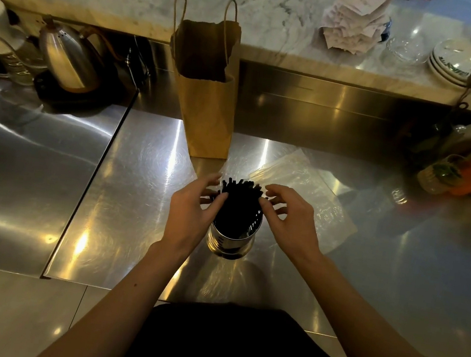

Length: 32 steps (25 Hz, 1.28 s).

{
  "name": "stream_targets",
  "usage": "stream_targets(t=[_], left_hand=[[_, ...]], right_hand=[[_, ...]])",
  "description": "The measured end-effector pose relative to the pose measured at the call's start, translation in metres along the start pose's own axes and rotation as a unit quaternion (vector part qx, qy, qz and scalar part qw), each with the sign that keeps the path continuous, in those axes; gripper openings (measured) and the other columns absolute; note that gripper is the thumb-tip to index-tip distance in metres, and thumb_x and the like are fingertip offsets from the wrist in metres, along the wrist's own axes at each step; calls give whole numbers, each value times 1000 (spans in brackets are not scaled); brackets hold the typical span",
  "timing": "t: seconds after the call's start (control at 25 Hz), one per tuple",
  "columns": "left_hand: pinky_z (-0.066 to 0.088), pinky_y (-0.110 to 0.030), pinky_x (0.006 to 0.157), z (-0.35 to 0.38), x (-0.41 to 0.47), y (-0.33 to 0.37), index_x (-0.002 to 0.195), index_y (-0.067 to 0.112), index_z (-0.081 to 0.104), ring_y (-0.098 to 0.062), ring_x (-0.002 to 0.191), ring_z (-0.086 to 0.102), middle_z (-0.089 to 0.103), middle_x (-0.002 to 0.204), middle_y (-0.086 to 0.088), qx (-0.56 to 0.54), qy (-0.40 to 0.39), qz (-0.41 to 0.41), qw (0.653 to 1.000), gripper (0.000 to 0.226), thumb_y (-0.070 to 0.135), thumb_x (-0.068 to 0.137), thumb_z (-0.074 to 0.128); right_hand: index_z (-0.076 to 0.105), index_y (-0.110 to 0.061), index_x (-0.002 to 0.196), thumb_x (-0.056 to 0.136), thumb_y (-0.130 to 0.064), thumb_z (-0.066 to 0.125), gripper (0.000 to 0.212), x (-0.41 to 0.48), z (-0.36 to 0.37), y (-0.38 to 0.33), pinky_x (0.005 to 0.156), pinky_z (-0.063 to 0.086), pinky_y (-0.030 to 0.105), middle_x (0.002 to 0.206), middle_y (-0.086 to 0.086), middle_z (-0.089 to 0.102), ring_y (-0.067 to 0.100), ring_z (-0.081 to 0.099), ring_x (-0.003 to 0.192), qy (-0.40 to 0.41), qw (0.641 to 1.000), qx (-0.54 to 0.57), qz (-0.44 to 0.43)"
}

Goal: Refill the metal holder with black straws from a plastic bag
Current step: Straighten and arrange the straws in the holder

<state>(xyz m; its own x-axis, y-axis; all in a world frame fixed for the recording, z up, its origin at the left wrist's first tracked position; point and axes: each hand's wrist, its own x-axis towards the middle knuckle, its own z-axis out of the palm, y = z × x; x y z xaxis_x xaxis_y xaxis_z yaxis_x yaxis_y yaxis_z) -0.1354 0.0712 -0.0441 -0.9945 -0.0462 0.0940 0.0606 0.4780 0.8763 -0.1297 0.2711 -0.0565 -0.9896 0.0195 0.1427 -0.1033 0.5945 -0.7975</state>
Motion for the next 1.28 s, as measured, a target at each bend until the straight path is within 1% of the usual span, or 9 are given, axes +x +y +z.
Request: stream_targets(t=[0.08,0.16,0.32,0.48,0.64,0.76,0.84,0.96,1.28], left_hand=[[56,-27,89,2,4,1,122,15,66,-13,100,68,70,116,-2,1,-8,1,1000,35,18,88,70],[56,-27,89,3,6,2,116,15,70,-14,99,68,73,109,-2,8,-16,18,1000,27,16,89,69],[51,-10,84,3,7,2,107,13,72,-13,92,69,73,98,2,1,-12,32,999,19,10,89,68],[56,-23,86,3,4,-2,104,11,73,-14,90,71,75,95,-2,-21,12,43,999,17,9,87,70],[55,-18,83,5,3,-5,104,9,75,-16,87,71,76,95,-4,-4,30,70,997,18,8,86,71],[59,-27,83,4,2,-8,105,9,74,-15,86,72,76,94,-4,-17,50,53,997,19,10,85,73],[59,-29,81,4,1,-9,100,9,76,-14,84,72,76,90,-3,-9,50,72,996,15,9,86,72],[57,-24,82,4,1,-7,100,8,76,-14,84,71,76,91,-4,21,48,102,993,15,6,85,72],[59,-29,81,1,3,-8,98,8,75,-14,83,71,75,91,-3,35,36,105,993,12,9,86,71]], right_hand=[[64,-19,123,93,-23,65,31,3,1,-3,75,54,13,107,-13,62,0,63,88,-9,1000,5,13],[66,-19,118,93,-20,65,25,5,3,-7,74,54,11,105,-13,64,-4,63,88,-13,999,24,22],[71,-17,103,92,-12,64,13,8,4,-11,70,50,9,93,-10,69,-3,63,90,-7,998,53,32],[72,-18,92,92,-11,65,10,8,3,-11,71,48,8,84,-15,67,-1,64,85,7,998,50,33],[73,-17,92,91,-10,65,10,9,2,-11,71,48,8,85,-15,67,1,64,86,29,997,51,40],[73,-17,97,92,-13,66,10,7,1,-9,72,49,8,89,-12,68,0,64,85,38,997,51,44],[73,-15,100,92,-15,66,11,4,1,-8,71,49,7,92,-10,69,-1,64,84,35,997,45,43],[73,-15,105,92,-17,66,14,2,1,-8,72,50,8,95,-9,68,-2,63,85,19,999,32,29],[71,-15,96,91,-11,65,8,3,1,-9,71,52,10,87,-10,67,2,64,81,13,999,15,26]])
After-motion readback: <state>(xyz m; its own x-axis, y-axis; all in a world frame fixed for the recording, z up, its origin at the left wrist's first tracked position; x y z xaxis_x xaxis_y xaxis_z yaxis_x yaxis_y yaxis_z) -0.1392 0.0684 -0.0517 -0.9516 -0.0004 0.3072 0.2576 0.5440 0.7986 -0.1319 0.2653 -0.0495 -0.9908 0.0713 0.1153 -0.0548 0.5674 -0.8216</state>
